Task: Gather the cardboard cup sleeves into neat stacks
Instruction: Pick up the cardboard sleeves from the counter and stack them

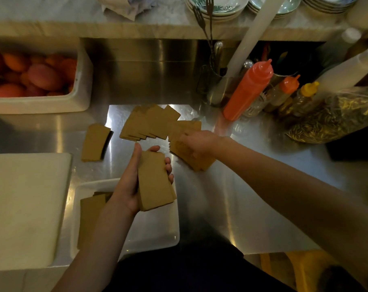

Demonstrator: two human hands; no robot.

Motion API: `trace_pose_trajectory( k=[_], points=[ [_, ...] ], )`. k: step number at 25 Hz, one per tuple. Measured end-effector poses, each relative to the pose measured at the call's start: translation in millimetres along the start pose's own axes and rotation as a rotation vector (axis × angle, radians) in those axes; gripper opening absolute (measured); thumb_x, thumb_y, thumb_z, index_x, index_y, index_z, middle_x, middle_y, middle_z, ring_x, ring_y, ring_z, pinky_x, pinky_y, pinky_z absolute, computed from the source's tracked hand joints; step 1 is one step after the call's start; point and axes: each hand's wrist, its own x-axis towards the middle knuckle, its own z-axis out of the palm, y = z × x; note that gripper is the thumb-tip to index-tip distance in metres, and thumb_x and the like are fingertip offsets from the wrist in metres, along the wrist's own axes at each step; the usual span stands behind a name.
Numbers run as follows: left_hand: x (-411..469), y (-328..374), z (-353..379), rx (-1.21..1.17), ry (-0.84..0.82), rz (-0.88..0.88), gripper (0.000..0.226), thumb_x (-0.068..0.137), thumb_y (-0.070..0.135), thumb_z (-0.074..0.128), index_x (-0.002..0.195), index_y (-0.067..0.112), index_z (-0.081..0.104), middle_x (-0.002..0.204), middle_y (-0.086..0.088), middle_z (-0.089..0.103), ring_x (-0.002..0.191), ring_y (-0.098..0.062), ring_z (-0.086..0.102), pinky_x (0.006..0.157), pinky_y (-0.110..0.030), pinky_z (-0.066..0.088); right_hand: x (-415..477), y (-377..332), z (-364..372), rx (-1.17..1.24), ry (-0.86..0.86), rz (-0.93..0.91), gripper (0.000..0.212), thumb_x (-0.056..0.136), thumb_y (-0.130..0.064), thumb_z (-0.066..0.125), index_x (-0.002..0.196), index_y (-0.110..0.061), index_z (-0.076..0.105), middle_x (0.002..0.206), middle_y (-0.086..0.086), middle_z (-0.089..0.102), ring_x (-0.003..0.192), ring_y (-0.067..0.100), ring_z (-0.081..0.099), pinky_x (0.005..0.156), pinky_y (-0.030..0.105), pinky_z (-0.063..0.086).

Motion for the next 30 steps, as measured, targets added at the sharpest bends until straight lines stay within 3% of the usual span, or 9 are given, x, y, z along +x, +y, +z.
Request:
trace_pose_trajectory(
  k=[4,11,14,18,22,26,28,30],
  points=[
    [-1,7,-2,-0.016,0.014,0.026,0.047,0.081,0.061,0.058,0.108,0.022,0.062,0.093,-0.012,0.065,0.077,-0.022,0.064,0.071,-0.038,0.056,18,-7,-3,-0.283,-0.027,-0.098,0.061,0.085,-0.013,0.064,0.141,-0.016,0.038,0.134,0.01,0.047,0.111,0.026,0.053,0.071,0.027,0.039],
    [-2,12,-9,-0.031,0.017,0.045,0.044,0.085,0.06,0.053,0.105,0.022,0.064,0.093,-0.011,0.065,0.078,-0.021,0.064,0.071,-0.037,0.056,12,-2,5,-0.297,-0.024,-0.102,0.072,0.088,-0.025,0.062,0.148,-0.032,0.022,0.136,0.011,0.039,0.112,0.028,0.05,0.07,0.029,0.039],
    [-1,12,-8,-0.025,-0.005,0.039,0.045,0.08,0.058,0.062,0.107,0.022,0.063,0.095,-0.012,0.065,0.08,-0.021,0.064,0.073,-0.038,0.055,15,-7,1,-0.354,-0.095,-0.119,0.075,0.088,-0.028,0.064,0.147,-0.039,0.02,0.136,0.011,0.038,0.116,0.03,0.048,0.076,0.035,0.044],
    [-1,11,-10,-0.014,-0.027,0.036,0.053,0.07,0.056,0.075,0.11,0.022,0.062,0.098,-0.013,0.065,0.083,-0.022,0.064,0.076,-0.04,0.054,20,-16,2,-0.379,-0.072,-0.111,0.074,0.083,-0.027,0.07,0.144,-0.025,0.028,0.136,0.012,0.043,0.113,0.03,0.053,0.078,0.035,0.047],
    [-2,9,-11,-0.03,-0.009,0.042,0.045,0.079,0.057,0.063,0.107,0.022,0.063,0.096,-0.012,0.065,0.081,-0.022,0.065,0.075,-0.039,0.054,17,-16,-3,-0.317,-0.009,-0.065,0.074,0.079,-0.024,0.074,0.138,-0.013,0.031,0.135,0.014,0.039,0.108,0.028,0.053,0.069,0.03,0.04],
    [-4,8,-11,-0.024,-0.012,0.048,0.043,0.079,0.056,0.064,0.105,0.022,0.064,0.096,-0.012,0.065,0.081,-0.021,0.065,0.074,-0.039,0.055,8,5,-3,-0.143,0.006,0.026,0.069,0.077,-0.022,0.075,0.131,-0.012,0.033,0.135,0.014,0.04,0.086,0.017,0.047,0.06,0.026,0.039],
    [-4,7,-11,-0.015,-0.032,0.052,0.047,0.074,0.055,0.07,0.107,0.023,0.064,0.097,-0.012,0.065,0.082,-0.021,0.064,0.075,-0.039,0.055,-1,19,-4,-0.002,-0.044,0.098,0.064,0.081,-0.023,0.072,0.133,-0.014,0.034,0.128,0.013,0.049,0.091,0.018,0.05,0.067,0.027,0.044],
    [-3,5,-11,-0.006,-0.053,0.048,0.05,0.071,0.054,0.075,0.108,0.023,0.063,0.098,-0.011,0.064,0.083,-0.021,0.064,0.075,-0.04,0.055,-16,30,-6,0.146,-0.067,0.148,0.061,0.086,-0.025,0.068,0.137,-0.013,0.036,0.132,0.013,0.05,0.109,0.023,0.051,0.085,0.032,0.047]
  ],
)
